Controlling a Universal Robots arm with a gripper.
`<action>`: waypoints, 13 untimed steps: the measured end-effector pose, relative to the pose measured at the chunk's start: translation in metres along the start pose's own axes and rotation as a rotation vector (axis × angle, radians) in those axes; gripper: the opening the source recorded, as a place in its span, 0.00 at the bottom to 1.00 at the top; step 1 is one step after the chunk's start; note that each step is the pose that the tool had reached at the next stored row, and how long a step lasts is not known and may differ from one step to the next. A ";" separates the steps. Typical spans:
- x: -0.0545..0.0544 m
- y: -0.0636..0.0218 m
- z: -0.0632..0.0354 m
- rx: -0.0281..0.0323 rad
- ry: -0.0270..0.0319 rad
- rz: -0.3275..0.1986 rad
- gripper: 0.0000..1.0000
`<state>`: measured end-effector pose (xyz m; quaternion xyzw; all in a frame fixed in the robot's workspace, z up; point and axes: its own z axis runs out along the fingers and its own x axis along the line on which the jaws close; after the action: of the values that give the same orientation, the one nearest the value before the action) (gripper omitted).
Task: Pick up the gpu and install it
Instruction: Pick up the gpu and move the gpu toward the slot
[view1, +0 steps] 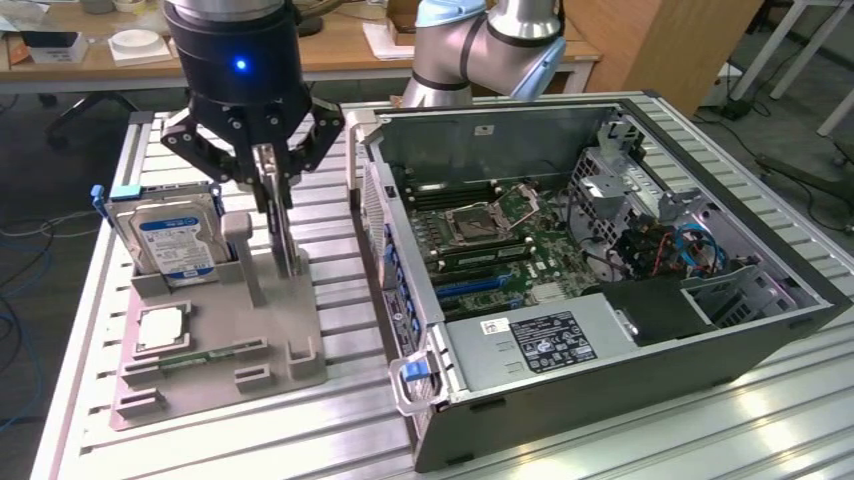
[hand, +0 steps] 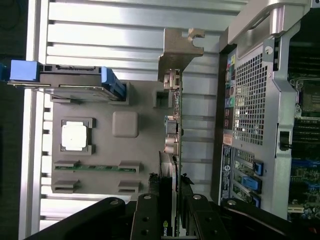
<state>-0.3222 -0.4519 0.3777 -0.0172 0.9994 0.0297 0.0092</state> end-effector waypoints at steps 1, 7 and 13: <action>0.000 0.0001 -0.0013 0.0001 0.0000 0.000 0.26; 0.000 0.0005 -0.0082 0.0000 -0.0001 0.000 0.26; 0.000 0.0010 -0.0166 0.0000 0.0000 0.000 0.26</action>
<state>-0.3223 -0.4519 0.3943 -0.0173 0.9994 0.0297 0.0092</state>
